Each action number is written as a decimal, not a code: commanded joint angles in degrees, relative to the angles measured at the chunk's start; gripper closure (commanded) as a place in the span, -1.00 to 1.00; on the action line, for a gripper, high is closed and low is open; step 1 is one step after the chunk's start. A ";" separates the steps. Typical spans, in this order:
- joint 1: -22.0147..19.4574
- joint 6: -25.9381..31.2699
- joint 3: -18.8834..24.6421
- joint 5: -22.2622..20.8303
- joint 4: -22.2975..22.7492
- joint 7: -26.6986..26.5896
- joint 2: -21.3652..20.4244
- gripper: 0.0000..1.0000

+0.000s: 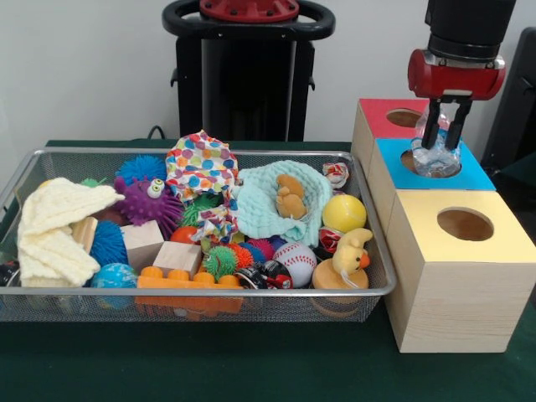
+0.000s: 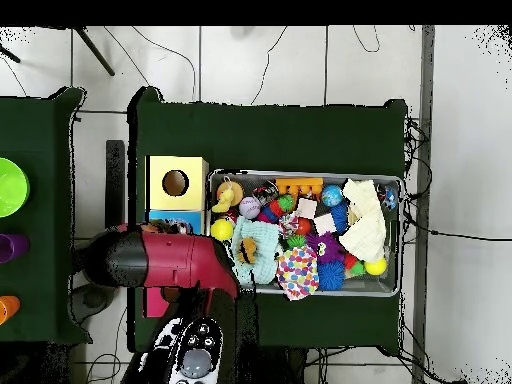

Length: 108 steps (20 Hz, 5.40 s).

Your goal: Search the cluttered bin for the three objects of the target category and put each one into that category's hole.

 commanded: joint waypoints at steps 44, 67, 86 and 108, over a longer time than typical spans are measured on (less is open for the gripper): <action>-0.53 -5.11 2.82 2.25 7.85 13.61 0.84 1.00; -0.02 -8.79 3.55 3.41 9.64 14.59 1.18 1.00; 0.15 -10.67 3.78 4.33 10.80 14.09 1.21 1.00; 0.11 -11.10 4.31 5.08 9.92 14.11 1.59 1.00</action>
